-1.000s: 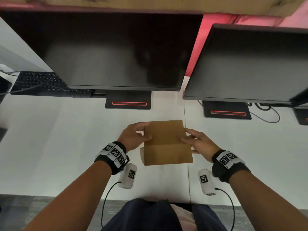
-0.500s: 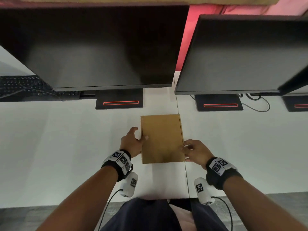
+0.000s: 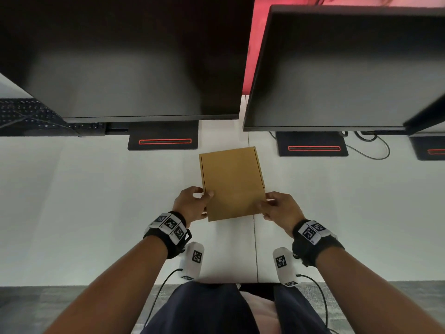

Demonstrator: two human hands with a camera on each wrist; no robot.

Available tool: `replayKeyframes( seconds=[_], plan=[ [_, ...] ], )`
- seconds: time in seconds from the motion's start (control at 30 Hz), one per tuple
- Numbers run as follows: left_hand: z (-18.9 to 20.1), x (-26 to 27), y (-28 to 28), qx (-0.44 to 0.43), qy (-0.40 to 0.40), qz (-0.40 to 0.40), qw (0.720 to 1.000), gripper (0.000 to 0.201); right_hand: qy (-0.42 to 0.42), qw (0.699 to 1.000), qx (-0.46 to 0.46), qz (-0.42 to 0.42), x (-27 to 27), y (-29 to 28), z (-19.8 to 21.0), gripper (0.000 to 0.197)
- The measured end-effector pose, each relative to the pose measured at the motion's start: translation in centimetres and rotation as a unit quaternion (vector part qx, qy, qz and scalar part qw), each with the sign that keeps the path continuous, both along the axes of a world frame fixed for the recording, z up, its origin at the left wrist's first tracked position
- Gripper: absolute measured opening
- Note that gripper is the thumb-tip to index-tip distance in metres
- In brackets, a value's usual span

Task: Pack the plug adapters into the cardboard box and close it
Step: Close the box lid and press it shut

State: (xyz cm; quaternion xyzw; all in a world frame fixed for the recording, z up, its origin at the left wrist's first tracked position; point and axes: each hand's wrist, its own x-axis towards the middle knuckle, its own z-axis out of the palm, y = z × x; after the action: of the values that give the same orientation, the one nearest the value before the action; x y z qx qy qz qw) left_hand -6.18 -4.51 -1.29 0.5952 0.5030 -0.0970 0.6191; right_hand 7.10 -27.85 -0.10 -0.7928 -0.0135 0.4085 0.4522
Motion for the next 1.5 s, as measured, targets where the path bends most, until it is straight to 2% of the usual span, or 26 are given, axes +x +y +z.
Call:
replayKeyframes(
  seconds=[0.13, 0.33, 0.47, 0.7, 0.77, 0.9, 1.03, 1.13, 1.17, 1.23, 1.27, 1.33, 1.4, 1.5],
  plan=[
    [0.4, 2.1, -1.0, 0.006, 0.018, 0.028, 0.999, 0.047, -0.003, 1.0, -0.002, 0.013, 1.7, -0.8, 0.2, 0.025],
    [0.8, 4.2, -2.3, 0.025, 0.016, 0.073, 0.997, 0.036, 0.007, 0.999, 0.024, 0.027, 4.6, -1.6, 0.3, 0.019],
    [0.6, 4.5, -2.6, 0.034, 0.036, 0.079, 0.996, 0.044, 0.006, 0.998, 0.031, 0.052, 5.9, -1.6, 0.3, 0.012],
    [1.0, 5.5, -2.2, -0.039, 0.025, 0.154, 0.987, 0.013, -0.005, 0.996, 0.04, 0.084, 7.6, -1.1, -0.2, 0.017],
    [1.5, 6.1, -1.8, -0.05, 0.035, 0.15, 0.987, 0.019, -0.025, 0.994, 0.03, 0.1, 7.9, -1.2, -0.6, 0.022],
    [2.8, 7.3, -0.8, -0.04, 0.061, 0.104, 0.992, 0.055, -0.045, 0.99, 0.016, 0.136, 8.5, -1.2, -1.3, 0.029],
    [3.1, 7.9, 0.1, -0.023, 0.089, 0.051, 0.994, 0.065, -0.155, 0.972, -0.019, 0.177, 8.9, -0.8, -1.6, 0.032],
    [3.2, 8.2, 0.6, -0.012, 0.102, 0.027, 0.994, 0.067, -0.27, 0.942, -0.039, 0.196, 9.4, 0.2, -1.2, 0.063],
    [3.1, 8.2, 0.7, -0.01, 0.104, 0.026, 0.994, 0.068, -0.319, 0.919, -0.051, 0.225, 9.5, 0.6, -1.0, 0.071],
    [3.1, 8.3, 0.5, -0.003, 0.103, 0.023, 0.994, 0.069, -0.415, 0.851, -0.078, 0.313, 9.6, 1.3, -0.8, 0.081],
    [3.0, 8.3, 0.4, 0.003, 0.103, 0.018, 0.994, 0.07, -0.447, 0.818, -0.084, 0.351, 9.5, 1.6, -0.7, 0.083],
    [3.1, 8.5, 0.4, 0.022, 0.102, -0.007, 0.995, 0.068, -0.471, 0.779, -0.096, 0.403, 9.2, 2.1, -0.7, 0.081],
    [3.4, 8.7, 0.6, 0.045, 0.095, -0.047, 0.993, 0.063, -0.481, 0.758, -0.114, 0.426, 8.8, 2.6, -0.6, 0.075],
    [4.0, 9.0, 0.8, 0.137, 0.075, -0.182, 0.971, 0.055, -0.509, 0.725, -0.129, 0.446, 8.4, 3.7, -0.7, 0.068]
  ],
)
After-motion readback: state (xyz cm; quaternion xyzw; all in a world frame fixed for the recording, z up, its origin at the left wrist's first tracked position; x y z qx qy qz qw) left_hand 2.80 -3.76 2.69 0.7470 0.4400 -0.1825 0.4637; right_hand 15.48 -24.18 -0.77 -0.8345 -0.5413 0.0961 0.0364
